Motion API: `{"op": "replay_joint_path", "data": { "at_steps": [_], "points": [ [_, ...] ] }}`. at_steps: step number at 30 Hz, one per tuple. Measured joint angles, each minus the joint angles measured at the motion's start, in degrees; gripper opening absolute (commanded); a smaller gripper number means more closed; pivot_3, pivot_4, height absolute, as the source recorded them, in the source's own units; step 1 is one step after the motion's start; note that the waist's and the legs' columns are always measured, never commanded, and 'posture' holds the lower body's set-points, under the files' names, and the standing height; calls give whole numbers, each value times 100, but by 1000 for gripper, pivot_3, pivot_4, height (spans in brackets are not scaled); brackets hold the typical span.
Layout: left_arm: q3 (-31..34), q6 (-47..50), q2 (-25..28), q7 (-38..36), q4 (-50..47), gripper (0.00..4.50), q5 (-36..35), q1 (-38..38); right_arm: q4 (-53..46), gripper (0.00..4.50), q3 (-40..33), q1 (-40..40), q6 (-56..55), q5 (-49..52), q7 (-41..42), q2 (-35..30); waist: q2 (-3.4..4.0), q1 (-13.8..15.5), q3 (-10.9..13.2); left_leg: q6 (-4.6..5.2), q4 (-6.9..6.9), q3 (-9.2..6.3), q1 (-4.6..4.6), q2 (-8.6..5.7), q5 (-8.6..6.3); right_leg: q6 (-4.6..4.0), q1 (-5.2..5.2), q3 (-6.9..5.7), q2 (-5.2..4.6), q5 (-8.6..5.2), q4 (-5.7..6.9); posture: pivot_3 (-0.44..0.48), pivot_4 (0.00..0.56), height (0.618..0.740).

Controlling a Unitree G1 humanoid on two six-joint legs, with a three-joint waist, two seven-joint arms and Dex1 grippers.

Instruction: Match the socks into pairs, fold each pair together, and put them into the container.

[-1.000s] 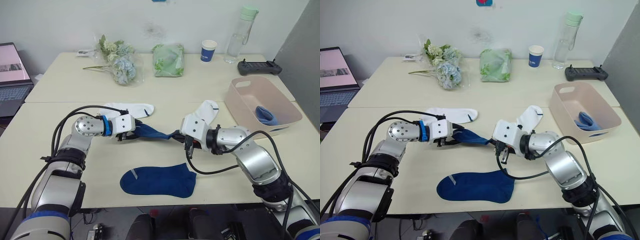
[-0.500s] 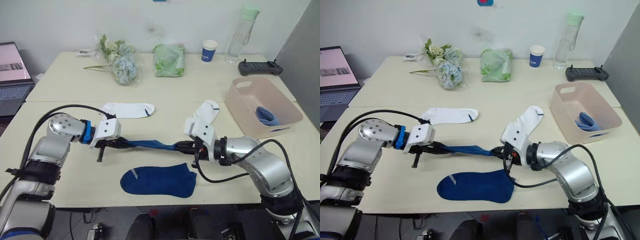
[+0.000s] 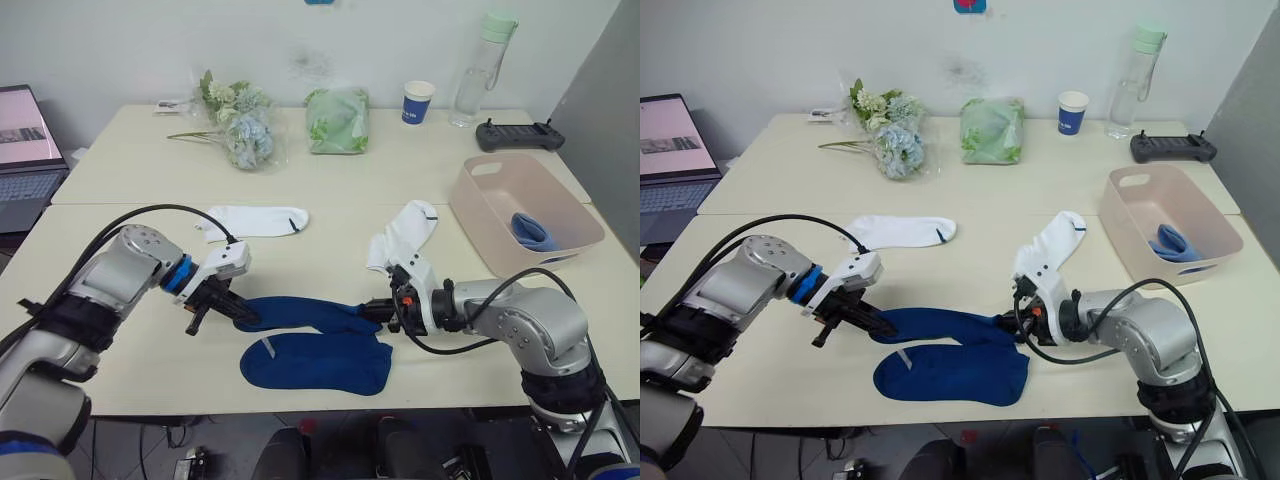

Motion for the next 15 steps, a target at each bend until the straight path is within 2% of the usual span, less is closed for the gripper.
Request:
{"op": "replay_joint_path", "data": {
  "at_steps": [4, 7, 10, 15],
  "points": [
    [-32, -558, -916, 11, 1481, 35, 588, -752, 683, 0, 170, -278, -261, -226, -321, 60, -2, 1, -1, 0, 3, 11, -5, -4, 1, 0, -3, 0, -4, 0, -4, 0, 150, 740],
    [100, -708, -1275, 13, 2081, 0, 831, -1040, 1000, 584, 164, -361, -464, -340, -513, 81, -2, -19, -1, -2, 4, 15, -29, -2, 2, 0, -29, 4, -4, 1, -8, 0, 150, 740],
    [307, -630, -1460, 8, 2436, 613, 964, -1232, 1097, 1429, 103, -411, -644, -438, -677, 77, -2, -68, -2, -22, 3, 24, -54, 0, 13, 1, -63, 15, -5, 1, 0, 0, 150, 740],
    [732, -893, -1293, 171, 2491, 2141, 1169, -1205, 1003, 3099, -67, -343, -1109, -563, -712, -274, -3, -123, -2, -23, 3, 29, -63, 2, 14, 1, -83, 22, -30, 1, 26, 0, 150, 740]
  ]
}}
